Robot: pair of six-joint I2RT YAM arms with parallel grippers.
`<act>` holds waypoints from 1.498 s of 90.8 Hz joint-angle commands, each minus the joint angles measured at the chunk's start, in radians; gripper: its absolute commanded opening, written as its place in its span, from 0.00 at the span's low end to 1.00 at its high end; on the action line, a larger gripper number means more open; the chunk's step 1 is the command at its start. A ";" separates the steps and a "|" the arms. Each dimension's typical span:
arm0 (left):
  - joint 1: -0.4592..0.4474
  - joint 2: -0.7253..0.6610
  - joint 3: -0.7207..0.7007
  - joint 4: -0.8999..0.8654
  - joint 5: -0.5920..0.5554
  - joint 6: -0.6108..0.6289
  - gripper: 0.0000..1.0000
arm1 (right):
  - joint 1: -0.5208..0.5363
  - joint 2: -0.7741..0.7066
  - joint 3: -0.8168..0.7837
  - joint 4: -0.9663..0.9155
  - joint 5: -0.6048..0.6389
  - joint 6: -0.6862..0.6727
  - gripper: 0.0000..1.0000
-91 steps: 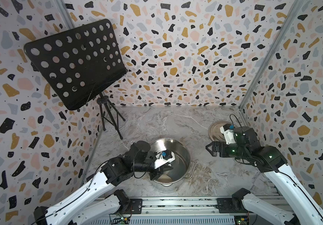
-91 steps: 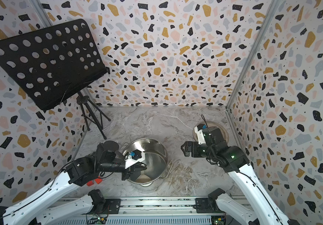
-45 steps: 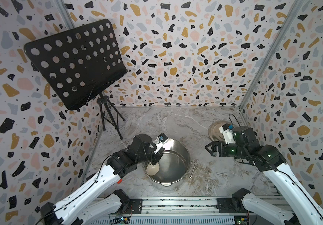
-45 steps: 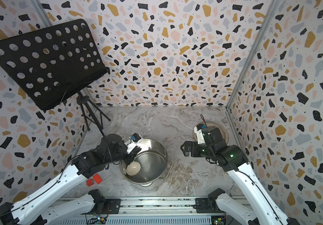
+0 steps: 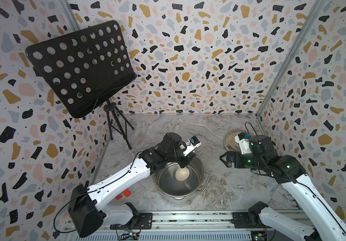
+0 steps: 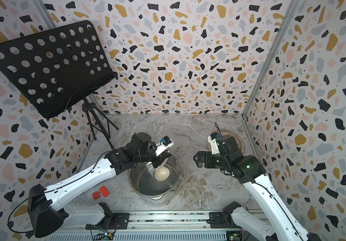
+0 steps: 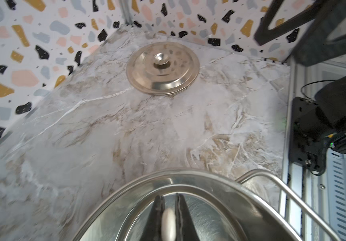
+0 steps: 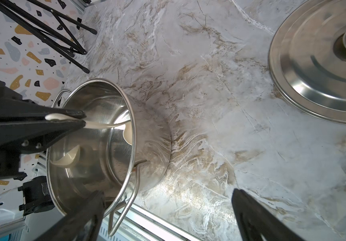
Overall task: Stir the soup with a spoon
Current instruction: Stir the soup in the pan with a stick.
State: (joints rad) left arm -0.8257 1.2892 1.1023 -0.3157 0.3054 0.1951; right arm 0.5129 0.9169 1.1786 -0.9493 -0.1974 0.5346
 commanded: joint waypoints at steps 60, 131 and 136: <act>-0.064 -0.482 -0.252 -0.283 0.020 0.016 0.00 | 0.002 -0.019 -0.016 0.008 0.003 0.004 1.00; 0.082 -0.074 0.015 -0.002 -0.013 0.052 0.00 | 0.001 -0.060 -0.020 -0.005 0.004 0.009 1.00; 0.060 -0.058 0.021 0.013 0.024 0.052 0.00 | 0.001 -0.062 -0.022 -0.005 0.006 0.009 1.00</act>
State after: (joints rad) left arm -0.7364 1.2140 1.0786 -0.4030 0.2089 0.2489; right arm 0.5129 0.8738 1.1603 -0.9501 -0.1970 0.5385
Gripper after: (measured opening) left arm 0.093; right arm 0.994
